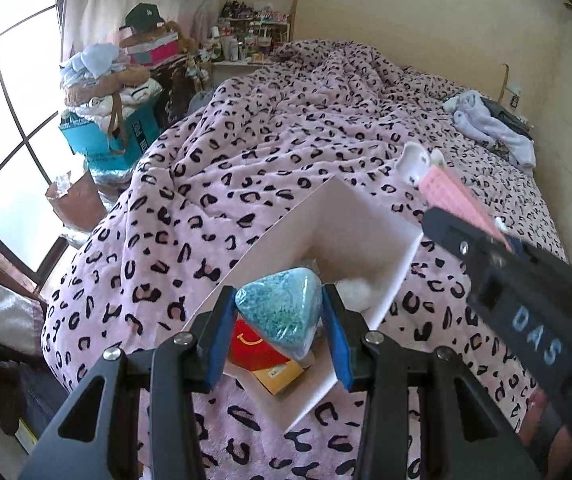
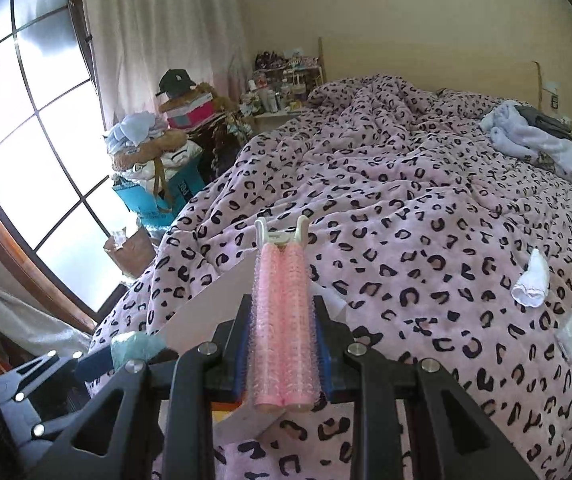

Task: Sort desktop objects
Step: 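Lift and carry the soap and pink roller to the cardboard box with both tools, then open the left tool over the box while the right tool drops the pink roller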

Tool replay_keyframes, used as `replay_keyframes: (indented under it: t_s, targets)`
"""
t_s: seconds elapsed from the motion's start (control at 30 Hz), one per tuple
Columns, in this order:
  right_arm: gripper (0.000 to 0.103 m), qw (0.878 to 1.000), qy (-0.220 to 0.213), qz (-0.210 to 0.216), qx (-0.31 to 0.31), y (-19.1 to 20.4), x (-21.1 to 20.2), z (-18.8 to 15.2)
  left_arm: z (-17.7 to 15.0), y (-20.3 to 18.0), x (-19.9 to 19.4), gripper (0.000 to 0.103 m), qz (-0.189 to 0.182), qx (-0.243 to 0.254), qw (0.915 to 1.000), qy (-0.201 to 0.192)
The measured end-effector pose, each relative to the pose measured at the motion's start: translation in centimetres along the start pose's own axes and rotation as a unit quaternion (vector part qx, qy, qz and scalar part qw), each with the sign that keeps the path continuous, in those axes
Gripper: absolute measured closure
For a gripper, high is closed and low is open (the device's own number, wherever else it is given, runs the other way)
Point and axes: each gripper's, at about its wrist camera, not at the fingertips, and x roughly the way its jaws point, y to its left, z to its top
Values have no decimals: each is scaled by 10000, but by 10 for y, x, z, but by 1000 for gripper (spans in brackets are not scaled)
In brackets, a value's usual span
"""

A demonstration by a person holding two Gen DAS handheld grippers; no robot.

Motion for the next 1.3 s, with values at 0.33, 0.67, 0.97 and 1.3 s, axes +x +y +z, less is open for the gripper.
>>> replay_keyframes:
  t_s: [0.33,0.67,0.97,1.3]
  targets:
    - [76,9978,503,440,-50,9,42,5,-4,14,28,60,-33,-184,9995,239]
    - [76,9955,797,502,-73,14,64,-6,-7,16,42,60,-83,-253,9991,343]
    - [76,9934,1033,500,-64,15,83,-15,-11,19,58,60,-125,-318,9983,469]
    - [75,9927,1110,433,-167,15,88,-15,-14,19,68,60,-161,-355,9976,565]
